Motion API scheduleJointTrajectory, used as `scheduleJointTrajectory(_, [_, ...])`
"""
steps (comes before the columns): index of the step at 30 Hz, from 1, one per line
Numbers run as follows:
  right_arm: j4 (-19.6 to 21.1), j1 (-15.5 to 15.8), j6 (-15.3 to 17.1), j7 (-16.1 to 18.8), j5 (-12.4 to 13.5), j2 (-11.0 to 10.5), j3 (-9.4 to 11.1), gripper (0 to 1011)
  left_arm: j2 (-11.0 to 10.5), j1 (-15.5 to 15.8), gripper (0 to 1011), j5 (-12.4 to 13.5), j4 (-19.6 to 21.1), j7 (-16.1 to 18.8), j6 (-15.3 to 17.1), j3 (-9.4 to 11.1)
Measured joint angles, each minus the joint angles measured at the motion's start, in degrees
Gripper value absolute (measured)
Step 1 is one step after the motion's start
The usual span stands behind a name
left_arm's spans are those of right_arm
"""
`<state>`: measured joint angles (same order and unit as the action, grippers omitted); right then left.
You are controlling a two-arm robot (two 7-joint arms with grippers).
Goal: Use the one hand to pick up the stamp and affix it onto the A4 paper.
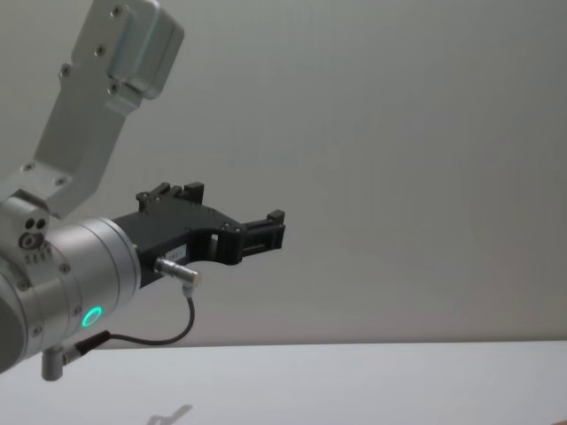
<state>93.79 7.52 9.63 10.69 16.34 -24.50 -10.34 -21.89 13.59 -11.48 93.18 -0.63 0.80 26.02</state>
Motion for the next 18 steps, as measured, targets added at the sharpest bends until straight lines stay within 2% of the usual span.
scheduleJointTrajectory(8, [-0.36,0.00,-1.09,-0.29,2.29,0.68,0.13,1001,0.00,0.00,1001,0.00,0.00,0.00,0.00,0.00])
scheduleJointTrajectory(18, [-0.77,-0.09,-1.49,-0.69,2.94,1.29,0.00,1001,0.00,0.00,1001,0.00,0.00,0.00,0.00,0.00])
